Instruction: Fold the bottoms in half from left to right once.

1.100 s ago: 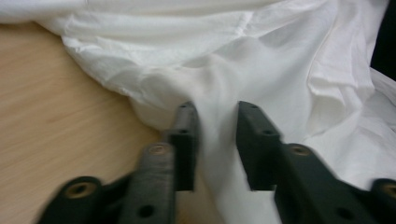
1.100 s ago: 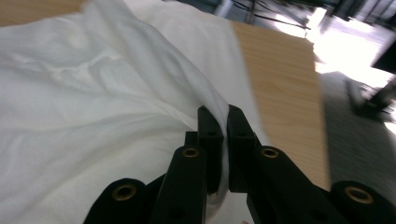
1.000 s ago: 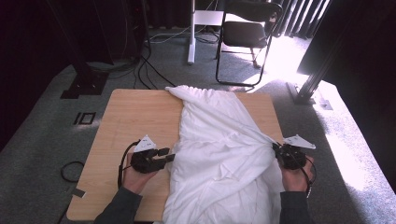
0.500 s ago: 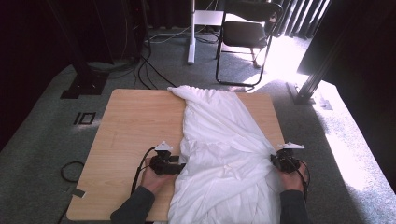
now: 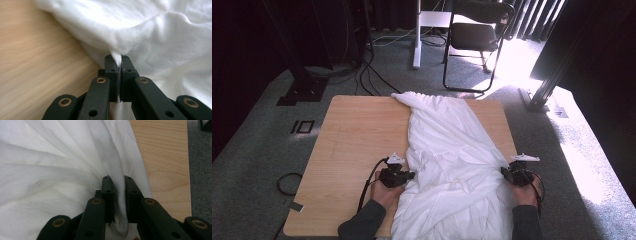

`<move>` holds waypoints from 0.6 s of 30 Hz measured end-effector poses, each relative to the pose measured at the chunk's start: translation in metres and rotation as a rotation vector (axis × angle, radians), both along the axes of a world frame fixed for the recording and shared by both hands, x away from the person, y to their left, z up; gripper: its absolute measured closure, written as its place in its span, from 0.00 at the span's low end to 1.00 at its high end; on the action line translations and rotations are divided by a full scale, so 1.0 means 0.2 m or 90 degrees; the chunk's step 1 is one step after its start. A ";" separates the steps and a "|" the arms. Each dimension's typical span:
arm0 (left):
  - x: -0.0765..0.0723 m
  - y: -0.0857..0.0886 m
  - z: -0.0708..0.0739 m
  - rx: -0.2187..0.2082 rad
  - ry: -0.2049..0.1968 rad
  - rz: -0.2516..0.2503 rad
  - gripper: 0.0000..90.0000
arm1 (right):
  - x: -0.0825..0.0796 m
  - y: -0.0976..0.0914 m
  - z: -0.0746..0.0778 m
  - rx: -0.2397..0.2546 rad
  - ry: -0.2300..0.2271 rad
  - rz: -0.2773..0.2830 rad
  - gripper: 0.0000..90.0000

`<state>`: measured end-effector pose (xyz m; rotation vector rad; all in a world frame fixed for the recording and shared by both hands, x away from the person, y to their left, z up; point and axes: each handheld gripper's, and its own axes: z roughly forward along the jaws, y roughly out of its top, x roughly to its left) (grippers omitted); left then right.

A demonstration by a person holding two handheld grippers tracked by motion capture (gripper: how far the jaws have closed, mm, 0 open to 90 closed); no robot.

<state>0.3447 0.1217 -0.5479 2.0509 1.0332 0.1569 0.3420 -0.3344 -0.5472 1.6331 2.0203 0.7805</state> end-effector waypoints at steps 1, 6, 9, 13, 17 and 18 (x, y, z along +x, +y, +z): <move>-0.01 0.05 0.02 -0.011 -0.003 0.010 0.98 | -0.01 0.00 0.00 0.003 -0.002 0.001 0.92; -0.03 0.31 0.13 -0.010 -0.040 0.084 0.99 | -0.05 0.02 0.07 0.027 -0.023 0.028 0.96; -0.03 0.45 0.18 0.004 -0.056 0.138 0.99 | -0.07 0.08 0.12 0.033 -0.038 0.049 0.97; 0.01 0.58 0.17 0.021 -0.057 0.189 0.99 | -0.04 0.17 0.12 0.037 -0.040 0.080 0.97; 0.08 0.58 0.11 0.053 -0.039 0.185 0.98 | 0.05 0.25 0.02 0.027 -0.008 0.084 0.96; 0.09 0.58 0.10 0.057 -0.033 0.184 0.98 | 0.07 0.26 0.00 0.027 -0.001 0.085 0.96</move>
